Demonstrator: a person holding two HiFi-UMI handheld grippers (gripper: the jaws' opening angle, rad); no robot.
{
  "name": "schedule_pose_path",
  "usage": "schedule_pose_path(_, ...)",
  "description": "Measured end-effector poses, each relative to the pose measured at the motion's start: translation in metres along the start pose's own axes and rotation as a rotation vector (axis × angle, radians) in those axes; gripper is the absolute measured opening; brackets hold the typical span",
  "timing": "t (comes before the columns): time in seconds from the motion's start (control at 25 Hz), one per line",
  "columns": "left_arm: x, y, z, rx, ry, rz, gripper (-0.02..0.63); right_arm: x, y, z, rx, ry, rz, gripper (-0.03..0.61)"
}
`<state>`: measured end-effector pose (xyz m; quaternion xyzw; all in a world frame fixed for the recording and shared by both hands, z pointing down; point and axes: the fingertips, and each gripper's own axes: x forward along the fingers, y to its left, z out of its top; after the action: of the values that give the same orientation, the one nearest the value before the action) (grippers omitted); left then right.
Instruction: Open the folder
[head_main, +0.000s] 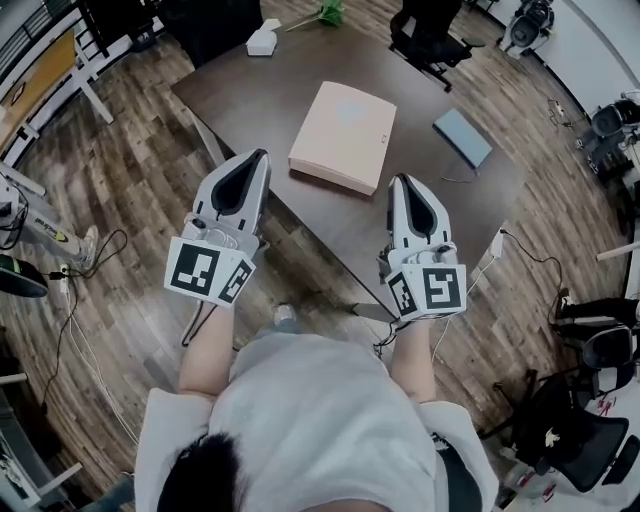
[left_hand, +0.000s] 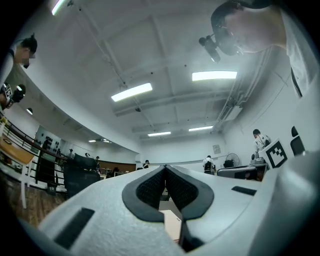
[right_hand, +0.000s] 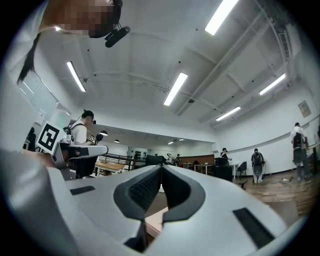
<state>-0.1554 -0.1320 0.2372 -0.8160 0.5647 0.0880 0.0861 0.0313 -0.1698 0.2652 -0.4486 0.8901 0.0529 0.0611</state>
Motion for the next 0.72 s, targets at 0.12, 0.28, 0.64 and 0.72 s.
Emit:
schedule_pose_path(0.12, 0.015, 0.021, -0.006, -0.001, -0.002, -0.034, 0.008, 0.023, 0.001, -0.004, -0.003, -0.001, -0.028, 0.012)
schedule_pose_path(0.28, 0.032, 0.05, -0.017, 0.002, 0.004, -0.063, 0.009, 0.049, 0.003, -0.011, -0.005, 0.003, -0.069, 0.014)
schedule_pose_path(0.64, 0.059, 0.075, -0.043, 0.005, 0.041, -0.146, 0.008, 0.07, -0.006, -0.033, 0.001, 0.056, -0.156, 0.012)
schedule_pose_path(0.72, 0.066, 0.075, -0.055, -0.006, 0.062, -0.164, 0.008, 0.069, -0.011, -0.042, 0.014, 0.081, -0.176, 0.012)
